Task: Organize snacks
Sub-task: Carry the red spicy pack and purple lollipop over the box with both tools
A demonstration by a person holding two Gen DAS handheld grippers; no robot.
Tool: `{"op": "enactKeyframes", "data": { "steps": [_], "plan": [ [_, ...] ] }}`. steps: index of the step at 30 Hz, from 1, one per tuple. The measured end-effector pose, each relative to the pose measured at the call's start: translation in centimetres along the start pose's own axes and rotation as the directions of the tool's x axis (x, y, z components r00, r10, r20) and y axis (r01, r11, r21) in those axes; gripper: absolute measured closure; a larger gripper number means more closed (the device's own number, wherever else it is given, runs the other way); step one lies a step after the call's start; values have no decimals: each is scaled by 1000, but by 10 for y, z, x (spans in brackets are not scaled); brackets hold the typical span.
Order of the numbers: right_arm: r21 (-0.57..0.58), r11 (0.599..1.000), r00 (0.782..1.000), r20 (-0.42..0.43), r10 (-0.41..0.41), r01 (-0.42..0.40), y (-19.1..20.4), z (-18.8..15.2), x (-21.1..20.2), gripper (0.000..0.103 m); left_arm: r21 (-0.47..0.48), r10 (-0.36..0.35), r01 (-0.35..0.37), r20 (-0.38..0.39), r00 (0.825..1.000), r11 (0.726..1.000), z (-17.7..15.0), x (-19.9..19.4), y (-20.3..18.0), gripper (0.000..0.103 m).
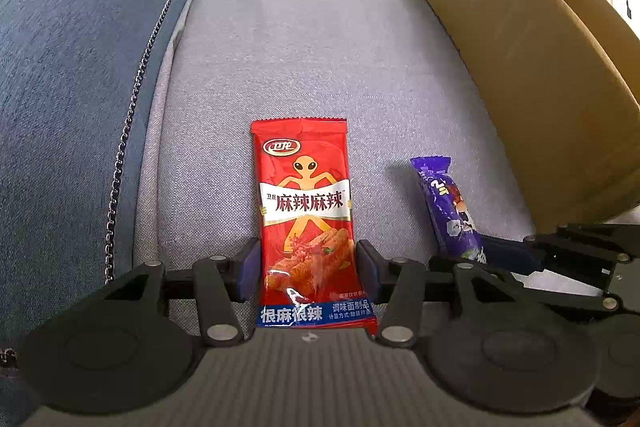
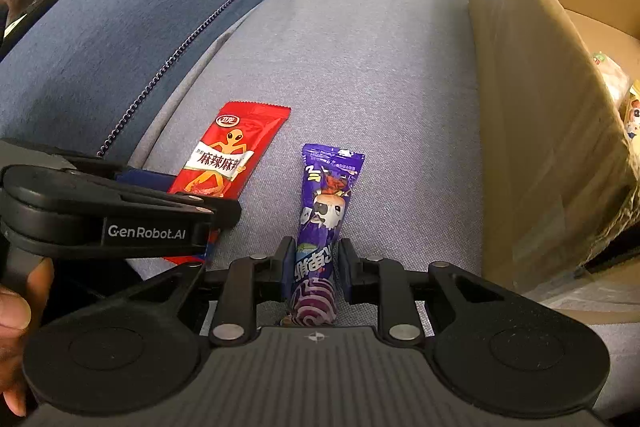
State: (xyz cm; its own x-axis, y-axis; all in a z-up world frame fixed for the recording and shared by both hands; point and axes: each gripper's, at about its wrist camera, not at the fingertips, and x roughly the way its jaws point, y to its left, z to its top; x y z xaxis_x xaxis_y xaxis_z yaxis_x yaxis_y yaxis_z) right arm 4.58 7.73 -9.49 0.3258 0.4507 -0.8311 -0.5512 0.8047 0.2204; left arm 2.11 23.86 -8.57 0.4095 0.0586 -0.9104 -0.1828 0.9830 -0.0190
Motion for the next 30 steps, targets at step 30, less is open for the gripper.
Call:
{"op": "enactKeyframes", "data": {
  "steps": [30],
  "plan": [
    [-116,993,972,236,-5,33,18,-25,-97,88,0,-34,35,251,967,999,-19,-45,-10,60]
  ]
}}
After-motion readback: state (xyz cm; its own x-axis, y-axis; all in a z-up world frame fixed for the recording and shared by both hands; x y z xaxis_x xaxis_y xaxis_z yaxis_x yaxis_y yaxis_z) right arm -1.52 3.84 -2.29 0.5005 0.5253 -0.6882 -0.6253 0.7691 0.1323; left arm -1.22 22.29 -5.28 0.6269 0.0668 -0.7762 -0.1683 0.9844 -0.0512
